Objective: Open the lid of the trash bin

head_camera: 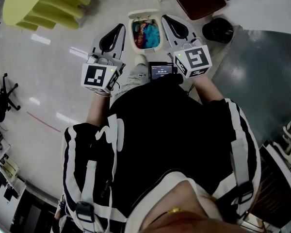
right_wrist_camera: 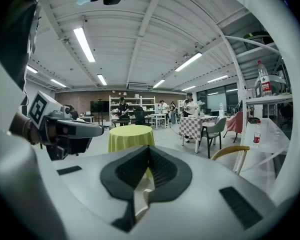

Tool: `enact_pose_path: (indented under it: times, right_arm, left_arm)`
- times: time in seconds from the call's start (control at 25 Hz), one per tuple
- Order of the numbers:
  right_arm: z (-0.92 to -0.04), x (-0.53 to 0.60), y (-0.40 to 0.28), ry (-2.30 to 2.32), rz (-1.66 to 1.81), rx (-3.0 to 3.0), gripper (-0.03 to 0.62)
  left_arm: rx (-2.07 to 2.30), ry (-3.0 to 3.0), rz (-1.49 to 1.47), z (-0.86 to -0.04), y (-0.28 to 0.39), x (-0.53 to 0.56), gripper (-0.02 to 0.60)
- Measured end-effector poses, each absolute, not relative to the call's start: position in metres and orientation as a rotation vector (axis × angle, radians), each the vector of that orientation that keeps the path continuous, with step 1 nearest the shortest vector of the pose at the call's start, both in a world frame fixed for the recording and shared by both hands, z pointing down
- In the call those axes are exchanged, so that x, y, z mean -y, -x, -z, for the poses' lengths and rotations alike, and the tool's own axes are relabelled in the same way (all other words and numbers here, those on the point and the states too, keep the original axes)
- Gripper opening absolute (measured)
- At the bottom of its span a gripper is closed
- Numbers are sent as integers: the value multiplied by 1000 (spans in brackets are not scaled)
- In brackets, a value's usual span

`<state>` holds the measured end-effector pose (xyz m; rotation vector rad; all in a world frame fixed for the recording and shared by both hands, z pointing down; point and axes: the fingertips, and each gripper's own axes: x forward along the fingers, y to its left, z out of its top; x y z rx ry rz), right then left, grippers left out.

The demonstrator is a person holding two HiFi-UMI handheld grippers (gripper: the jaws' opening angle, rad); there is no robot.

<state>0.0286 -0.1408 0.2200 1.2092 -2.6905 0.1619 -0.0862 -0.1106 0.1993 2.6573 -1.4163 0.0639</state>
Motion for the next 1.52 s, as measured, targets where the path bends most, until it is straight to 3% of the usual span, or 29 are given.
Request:
enact_pose_path:
  times: [1.52]
  right_arm:
    - [-160, 134, -37, -1317, -58, 2818, 9]
  left_arm:
    - [1416, -2696, -84, -185, 84, 115, 8]
